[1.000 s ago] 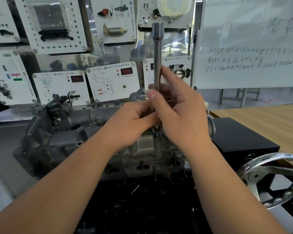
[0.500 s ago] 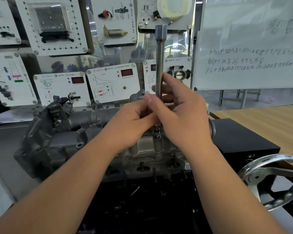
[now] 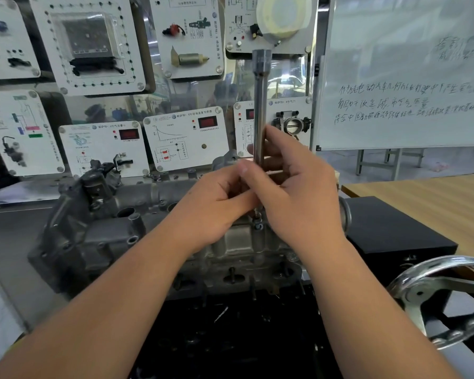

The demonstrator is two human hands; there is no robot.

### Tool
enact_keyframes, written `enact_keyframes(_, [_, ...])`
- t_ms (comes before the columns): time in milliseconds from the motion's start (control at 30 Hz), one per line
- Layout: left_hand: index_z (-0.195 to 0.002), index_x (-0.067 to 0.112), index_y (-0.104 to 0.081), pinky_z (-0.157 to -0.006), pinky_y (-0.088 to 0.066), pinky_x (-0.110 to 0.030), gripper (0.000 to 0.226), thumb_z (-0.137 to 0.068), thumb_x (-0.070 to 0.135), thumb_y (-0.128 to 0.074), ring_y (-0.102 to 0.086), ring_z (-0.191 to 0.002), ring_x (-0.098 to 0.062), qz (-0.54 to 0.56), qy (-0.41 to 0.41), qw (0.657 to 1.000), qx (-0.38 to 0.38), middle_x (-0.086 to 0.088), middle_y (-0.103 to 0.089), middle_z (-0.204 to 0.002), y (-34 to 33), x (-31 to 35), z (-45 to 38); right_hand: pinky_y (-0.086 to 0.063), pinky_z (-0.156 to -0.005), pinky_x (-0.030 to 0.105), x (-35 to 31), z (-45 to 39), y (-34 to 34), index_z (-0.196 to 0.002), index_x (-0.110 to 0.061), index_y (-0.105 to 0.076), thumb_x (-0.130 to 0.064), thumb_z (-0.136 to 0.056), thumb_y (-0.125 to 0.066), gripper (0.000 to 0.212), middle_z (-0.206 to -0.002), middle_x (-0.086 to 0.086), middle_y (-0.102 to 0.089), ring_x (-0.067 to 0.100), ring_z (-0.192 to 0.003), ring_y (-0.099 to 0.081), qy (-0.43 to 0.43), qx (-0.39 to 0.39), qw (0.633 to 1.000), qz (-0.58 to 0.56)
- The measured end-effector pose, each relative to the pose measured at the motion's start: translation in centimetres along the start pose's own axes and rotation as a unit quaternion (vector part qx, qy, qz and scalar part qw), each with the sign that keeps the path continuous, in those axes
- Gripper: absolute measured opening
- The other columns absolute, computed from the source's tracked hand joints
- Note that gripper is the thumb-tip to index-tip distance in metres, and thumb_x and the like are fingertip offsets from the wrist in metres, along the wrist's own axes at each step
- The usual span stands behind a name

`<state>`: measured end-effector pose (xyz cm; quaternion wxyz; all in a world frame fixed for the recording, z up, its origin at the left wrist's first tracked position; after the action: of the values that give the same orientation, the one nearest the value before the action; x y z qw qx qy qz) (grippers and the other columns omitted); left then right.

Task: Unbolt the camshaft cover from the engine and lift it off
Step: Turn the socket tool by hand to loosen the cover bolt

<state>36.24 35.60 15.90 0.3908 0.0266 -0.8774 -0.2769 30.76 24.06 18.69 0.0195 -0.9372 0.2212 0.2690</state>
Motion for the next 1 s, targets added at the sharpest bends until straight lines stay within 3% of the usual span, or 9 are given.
enact_keyframes(100, [-0.116,0.019,-0.069,-0.097,-0.055,-0.053,0.043,-0.087,0.050,-0.063,-0.071,-0.104,-0.030,0.006,0.000,1.000,0.012,-0.004,-0.076,-0.107,0.06,0.07,0.09,-0.050,-0.083,0.011,-0.19,0.13,0.39,-0.130,-0.020,-0.067,-0.026,-0.091,-0.067,0.040,-0.093,-0.027,-0.062,-0.005,-0.095,-0.063,0.019,0.030,0.999,0.017])
enact_keyframes(233, [-0.103,0.043,-0.074,-0.100,-0.054,-0.053,0.030,-0.090,0.061,-0.054,-0.072,-0.105,-0.015,0.007,0.021,1.000,-0.002,0.009,-0.078,-0.105,0.19,-0.37,0.15,-0.050,-0.078,0.009,-0.07,0.29,0.10,-0.136,-0.020,-0.062,-0.022,-0.096,-0.062,0.040,-0.093,-0.029,-0.065,-0.005,-0.091,-0.066,0.007,0.014,1.000,-0.012])
enact_keyframes(367, [-0.107,0.042,-0.074,-0.099,-0.055,-0.052,0.030,-0.091,0.059,-0.055,-0.073,-0.104,-0.012,-0.006,0.022,1.000,-0.007,0.011,-0.078,-0.106,0.17,-0.34,0.14,-0.055,-0.079,0.016,-0.27,0.20,-0.15,-0.140,-0.023,-0.057,-0.029,-0.094,-0.065,0.047,-0.100,-0.026,-0.067,-0.002,-0.091,-0.068,0.008,-0.004,1.000,-0.011])
enact_keyframes(467, [-0.110,0.035,-0.073,-0.096,-0.055,-0.055,0.033,-0.088,0.055,-0.060,-0.072,-0.104,-0.024,-0.009,0.009,1.000,0.005,0.000,-0.078,-0.106,0.15,-0.10,0.02,-0.053,-0.085,0.016,-0.27,0.21,-0.02,-0.129,-0.023,-0.067,-0.029,-0.087,-0.072,0.042,-0.094,-0.026,-0.067,-0.005,-0.098,-0.065,0.011,0.015,1.000,-0.006])
enact_keyframes(567, [-0.116,0.021,-0.068,-0.094,-0.055,-0.056,0.045,-0.085,0.054,-0.062,-0.069,-0.106,-0.036,-0.007,0.000,1.000,0.016,-0.014,-0.073,-0.111,0.27,-0.11,0.09,-0.053,-0.081,0.019,-0.72,0.42,0.08,-0.116,-0.024,-0.072,-0.022,-0.088,-0.069,0.028,-0.097,-0.019,-0.068,0.001,-0.093,-0.065,0.030,0.040,0.999,0.012])
enact_keyframes(667, [-0.108,0.030,-0.071,-0.096,-0.057,-0.051,0.036,-0.089,0.057,-0.058,-0.073,-0.103,-0.022,0.010,0.013,1.000,0.009,0.001,-0.077,-0.105,0.29,-0.27,0.23,-0.052,-0.083,0.012,-0.48,0.58,-0.17,-0.126,-0.019,-0.068,-0.019,-0.093,-0.064,0.033,-0.088,-0.026,-0.067,-0.008,-0.094,-0.064,0.029,0.036,0.999,0.002])
enact_keyframes(733, [-0.107,0.030,-0.073,-0.097,-0.056,-0.053,0.039,-0.090,0.060,-0.055,-0.073,-0.103,-0.022,0.020,0.024,1.000,-0.002,0.002,-0.078,-0.105,0.18,-0.50,0.26,-0.051,-0.084,0.011,-0.17,0.56,-0.23,-0.134,-0.017,-0.063,-0.022,-0.095,-0.061,0.039,-0.095,-0.032,-0.062,-0.008,-0.096,-0.065,0.019,0.032,0.999,0.000])
enact_keyframes(900, [-0.109,0.035,-0.073,-0.095,-0.055,-0.057,0.040,-0.089,0.064,-0.054,-0.073,-0.103,-0.023,-0.012,0.022,1.000,-0.009,0.002,-0.078,-0.105,0.01,-0.52,-0.03,-0.056,-0.082,0.021,0.02,0.27,-0.15,-0.133,-0.019,-0.064,-0.029,-0.094,-0.065,0.040,-0.101,-0.018,-0.071,-0.001,-0.092,-0.068,-0.004,0.026,1.000,-0.012])
enact_keyframes(1000, [-0.104,0.037,-0.071,-0.092,-0.057,-0.056,0.028,-0.087,0.056,-0.061,-0.073,-0.098,-0.023,-0.001,-0.004,1.000,0.004,0.002,-0.078,-0.102,0.03,-0.05,-0.07,-0.054,-0.085,0.018,-0.05,0.33,0.05,-0.128,-0.020,-0.068,-0.026,-0.091,-0.069,0.037,-0.102,-0.018,-0.070,-0.002,-0.098,-0.066,0.002,0.042,0.999,-0.004])
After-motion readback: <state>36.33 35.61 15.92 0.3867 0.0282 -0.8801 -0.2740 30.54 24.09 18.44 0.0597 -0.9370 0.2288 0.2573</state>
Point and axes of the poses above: each hand's wrist, its own z-axis away from the middle knuckle, its own y-axis out of the back of the hand, x = y × z, the point moved 9 cm from there along -z, towards the middle knuckle
